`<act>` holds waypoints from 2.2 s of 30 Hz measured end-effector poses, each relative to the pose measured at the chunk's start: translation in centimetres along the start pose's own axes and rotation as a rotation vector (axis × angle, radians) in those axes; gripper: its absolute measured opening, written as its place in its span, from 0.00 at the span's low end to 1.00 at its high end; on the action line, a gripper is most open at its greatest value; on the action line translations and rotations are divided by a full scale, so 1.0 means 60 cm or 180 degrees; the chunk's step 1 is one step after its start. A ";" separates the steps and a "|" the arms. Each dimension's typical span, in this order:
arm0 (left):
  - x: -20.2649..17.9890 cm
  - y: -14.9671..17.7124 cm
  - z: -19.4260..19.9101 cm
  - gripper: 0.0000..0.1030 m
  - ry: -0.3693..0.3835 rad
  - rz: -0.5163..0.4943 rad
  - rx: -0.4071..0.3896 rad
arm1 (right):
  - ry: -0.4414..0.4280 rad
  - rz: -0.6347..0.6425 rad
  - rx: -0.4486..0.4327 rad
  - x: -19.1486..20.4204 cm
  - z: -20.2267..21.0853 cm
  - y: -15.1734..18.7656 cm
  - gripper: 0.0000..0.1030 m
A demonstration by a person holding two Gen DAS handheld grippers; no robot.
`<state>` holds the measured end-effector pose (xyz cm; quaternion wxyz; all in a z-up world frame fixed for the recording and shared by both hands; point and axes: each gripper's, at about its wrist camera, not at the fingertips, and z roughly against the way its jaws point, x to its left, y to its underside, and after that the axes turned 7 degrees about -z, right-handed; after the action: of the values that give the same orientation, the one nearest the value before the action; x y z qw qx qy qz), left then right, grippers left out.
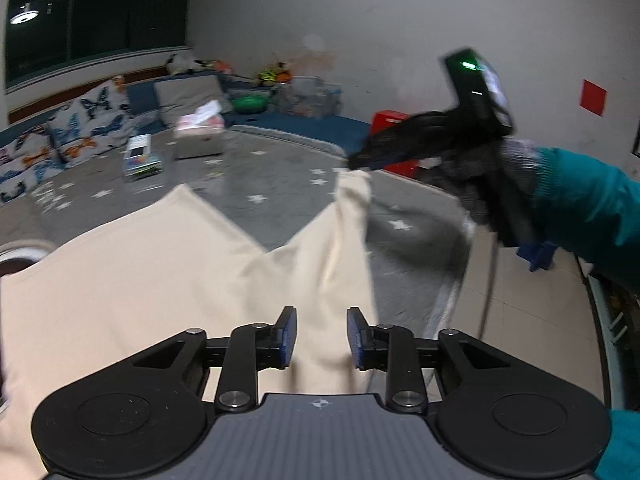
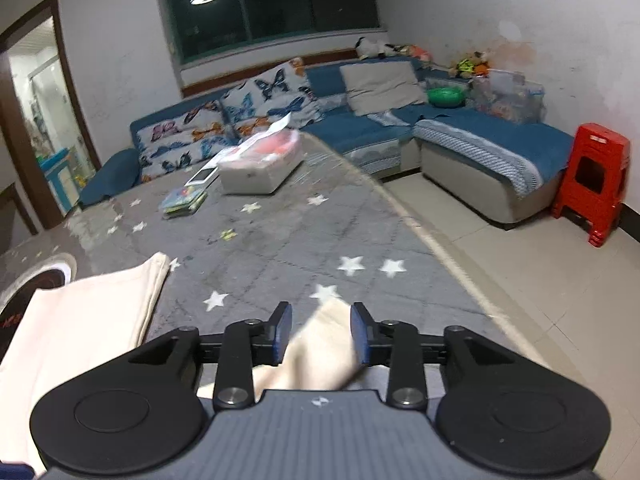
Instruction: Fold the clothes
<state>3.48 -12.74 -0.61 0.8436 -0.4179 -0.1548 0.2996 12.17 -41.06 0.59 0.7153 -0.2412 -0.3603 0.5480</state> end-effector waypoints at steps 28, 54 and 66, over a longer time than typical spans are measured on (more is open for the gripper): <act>-0.034 -0.002 -0.081 0.32 0.0445 0.0096 0.0149 | 0.0159 0.0194 -0.0073 0.006 0.005 0.011 0.24; -0.029 0.002 -0.083 0.34 0.0487 0.0120 0.0122 | 0.0731 0.0366 -0.0247 -0.041 0.070 0.032 0.03; 0.002 -0.002 -0.038 0.38 0.0228 0.0348 -0.0038 | 0.0242 0.0461 0.0116 -0.011 0.039 0.059 0.31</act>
<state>4.77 -14.12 -1.86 0.8285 -0.4412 -0.1033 0.3292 8.07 -40.79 -0.72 0.6913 -0.2742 -0.3044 0.5952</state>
